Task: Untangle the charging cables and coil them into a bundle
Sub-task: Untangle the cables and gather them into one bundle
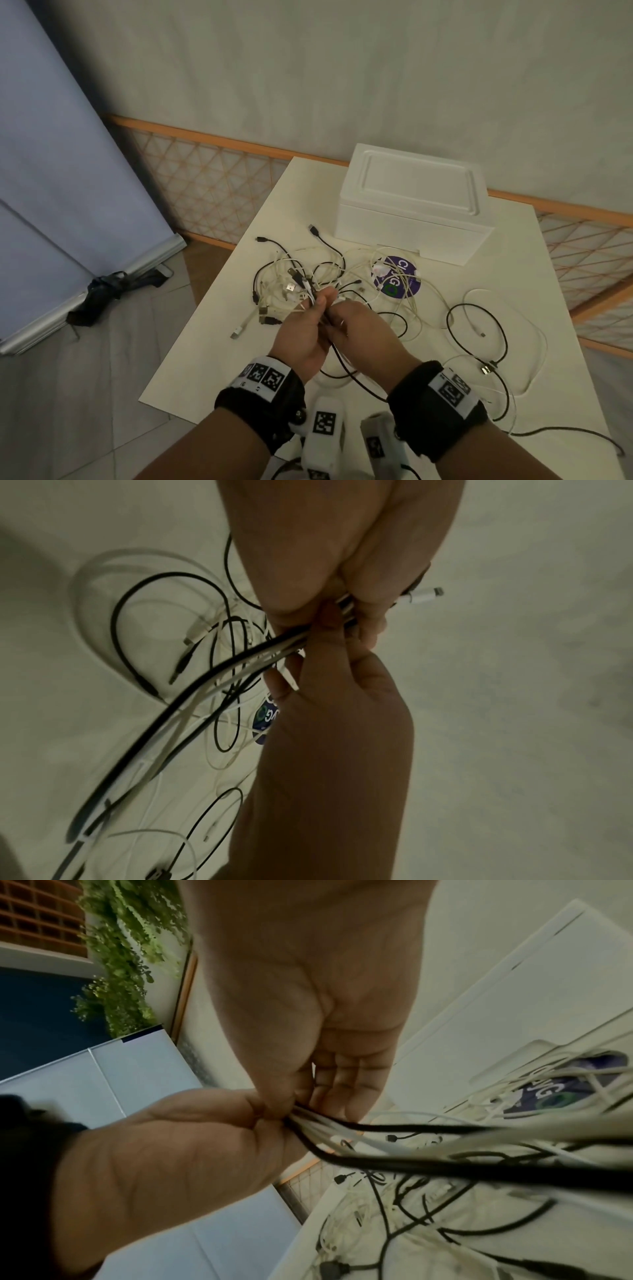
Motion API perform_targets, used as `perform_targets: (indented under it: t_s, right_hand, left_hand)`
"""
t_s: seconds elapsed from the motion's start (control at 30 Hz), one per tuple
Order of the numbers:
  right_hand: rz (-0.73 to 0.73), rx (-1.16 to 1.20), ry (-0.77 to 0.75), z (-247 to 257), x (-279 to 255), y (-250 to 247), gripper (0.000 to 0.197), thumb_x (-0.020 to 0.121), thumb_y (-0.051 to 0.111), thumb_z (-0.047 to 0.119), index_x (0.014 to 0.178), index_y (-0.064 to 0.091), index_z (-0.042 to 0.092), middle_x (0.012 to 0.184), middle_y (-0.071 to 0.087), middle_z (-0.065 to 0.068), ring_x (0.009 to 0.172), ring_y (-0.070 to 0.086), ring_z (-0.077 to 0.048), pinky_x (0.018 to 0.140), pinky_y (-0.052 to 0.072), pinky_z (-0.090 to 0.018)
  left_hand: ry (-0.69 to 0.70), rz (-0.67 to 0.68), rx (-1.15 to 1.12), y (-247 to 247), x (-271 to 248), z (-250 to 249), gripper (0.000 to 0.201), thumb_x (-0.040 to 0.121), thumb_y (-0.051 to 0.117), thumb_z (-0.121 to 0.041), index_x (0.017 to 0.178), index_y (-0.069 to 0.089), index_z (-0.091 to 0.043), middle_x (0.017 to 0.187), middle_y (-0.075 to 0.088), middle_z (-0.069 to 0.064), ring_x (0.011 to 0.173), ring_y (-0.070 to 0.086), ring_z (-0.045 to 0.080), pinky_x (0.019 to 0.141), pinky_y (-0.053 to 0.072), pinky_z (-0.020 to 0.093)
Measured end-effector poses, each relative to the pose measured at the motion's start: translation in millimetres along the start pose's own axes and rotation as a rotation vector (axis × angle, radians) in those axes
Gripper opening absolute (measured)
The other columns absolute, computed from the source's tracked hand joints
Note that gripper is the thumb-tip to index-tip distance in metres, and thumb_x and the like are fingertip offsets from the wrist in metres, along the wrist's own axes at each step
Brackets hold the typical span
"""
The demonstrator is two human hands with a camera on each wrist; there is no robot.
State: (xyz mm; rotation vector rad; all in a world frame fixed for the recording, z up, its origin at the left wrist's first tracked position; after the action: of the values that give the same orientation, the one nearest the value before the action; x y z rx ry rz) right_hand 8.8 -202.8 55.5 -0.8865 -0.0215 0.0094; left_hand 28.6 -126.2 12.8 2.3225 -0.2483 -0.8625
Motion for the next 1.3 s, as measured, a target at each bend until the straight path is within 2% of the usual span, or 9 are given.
perform_targets:
  t_s: [0.13, 0.23, 0.33, 0.57, 0.67, 0.77, 0.97, 1.13, 1.3]
  right_hand:
    - [-0.066, -0.019, -0.104, 10.3, -8.9, -13.6, 0.026, 0.088, 0.058, 0.024, 0.114, 0.054, 0.023, 0.095, 0.065, 0.004, 0.079, 0.060, -0.012, 0.065, 0.043, -0.022]
    - [-0.067, -0.331, -0.292, 20.2, -14.7, -10.9, 0.017, 0.080, 0.062, 0.018, 0.098, 0.063, 0.019, 0.084, 0.065, 0.001, 0.063, 0.062, -0.019, 0.050, 0.037, -0.020]
    - [-0.093, -0.430, -0.267, 15.0, -11.9, -10.7, 0.010, 0.075, 0.064, 0.020, 0.085, 0.067, 0.020, 0.068, 0.062, 0.003, 0.050, 0.058, -0.017, 0.041, 0.039, -0.021]
    - [0.017, -0.423, -0.130, -0.8, -5.4, -9.0, 0.052, 0.088, 0.021, 0.044, 0.112, 0.059, 0.018, 0.089, 0.067, -0.004, 0.079, 0.063, -0.027, 0.062, 0.047, -0.035]
    - [-0.046, -0.408, -0.127, 0.2, -7.3, -15.3, 0.028, 0.092, 0.042, 0.034, 0.100, 0.062, 0.016, 0.080, 0.066, -0.003, 0.069, 0.063, -0.027, 0.053, 0.041, -0.032]
    - [-0.129, -0.378, -0.102, -2.9, -10.2, -21.8, 0.034, 0.088, 0.036, 0.036, 0.090, 0.064, 0.017, 0.066, 0.063, -0.001, 0.054, 0.060, -0.025, 0.045, 0.036, -0.029]
    - [-0.105, -0.263, -0.030, -7.0, -8.8, -29.1, 0.022, 0.097, 0.043, 0.034, 0.105, 0.058, 0.021, 0.087, 0.065, 0.001, 0.078, 0.062, -0.020, 0.062, 0.044, -0.031]
    - [-0.113, -0.214, -0.189, 4.4, -5.2, -24.5, 0.037, 0.090, 0.035, 0.034, 0.113, 0.063, 0.024, 0.083, 0.065, 0.002, 0.072, 0.064, -0.019, 0.056, 0.051, -0.033]
    - [0.047, -0.334, -0.094, -1.9, -1.8, -19.5, 0.051, 0.097, 0.041, 0.034, 0.145, 0.022, 0.037, 0.084, 0.065, -0.004, 0.076, 0.063, -0.023, 0.063, 0.045, -0.031]
  left_hand:
    - [-0.051, -0.027, -0.026, -1.6, 3.4, 6.9, 0.023, 0.100, 0.045, -0.015, 0.099, 0.064, -0.003, 0.099, 0.069, 0.013, 0.092, 0.066, 0.023, 0.076, 0.057, 0.031]
    - [-0.100, -0.007, -0.081, 3.7, 0.3, 11.0, 0.024, 0.098, 0.044, -0.012, 0.090, 0.064, -0.004, 0.105, 0.066, 0.014, 0.102, 0.061, 0.025, 0.091, 0.048, 0.035]
    - [-0.137, 0.070, -0.180, 12.4, -6.2, 10.5, 0.031, 0.083, 0.040, -0.009, 0.079, 0.070, -0.001, 0.094, 0.066, 0.012, 0.091, 0.059, 0.025, 0.090, 0.043, 0.034]
    - [-0.119, 0.137, -0.194, 13.8, -4.7, 16.0, 0.044, 0.066, 0.034, -0.008, 0.103, 0.057, -0.001, 0.104, 0.059, 0.015, 0.094, 0.057, 0.025, 0.083, 0.048, 0.034]
    - [-0.092, 0.187, -0.134, 16.2, -6.8, 18.6, 0.036, 0.068, 0.034, -0.005, 0.093, 0.058, -0.001, 0.098, 0.058, 0.018, 0.086, 0.058, 0.026, 0.074, 0.051, 0.034]
    - [-0.031, 0.188, -0.070, 18.3, -8.8, 16.6, 0.026, 0.078, 0.038, 0.003, 0.084, 0.063, 0.000, 0.087, 0.061, 0.016, 0.075, 0.061, 0.022, 0.067, 0.050, 0.030]
    - [0.002, 0.159, 0.012, 17.4, -6.7, 16.4, 0.029, 0.098, 0.035, -0.005, 0.102, 0.063, -0.006, 0.084, 0.069, 0.007, 0.074, 0.066, 0.013, 0.064, 0.054, 0.023]
    - [0.004, 0.140, -0.065, 15.7, -7.4, 16.4, 0.030, 0.101, 0.034, -0.013, 0.103, 0.062, -0.003, 0.087, 0.072, 0.008, 0.074, 0.069, 0.014, 0.063, 0.055, 0.023]
    - [-0.060, 0.138, -0.004, 15.6, -10.7, 19.9, 0.031, 0.102, 0.031, -0.014, 0.100, 0.059, -0.002, 0.074, 0.066, 0.004, 0.065, 0.062, 0.011, 0.062, 0.053, 0.024]
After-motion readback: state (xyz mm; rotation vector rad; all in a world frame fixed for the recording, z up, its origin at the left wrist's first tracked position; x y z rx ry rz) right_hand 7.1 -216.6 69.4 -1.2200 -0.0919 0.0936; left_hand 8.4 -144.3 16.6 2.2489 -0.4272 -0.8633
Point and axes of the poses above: each hand's wrist, its own x-axis towards the middle knuckle, its own y-axis out of the palm, z = x × y, the point moved 8 cm from there along x, towards the middle knuckle
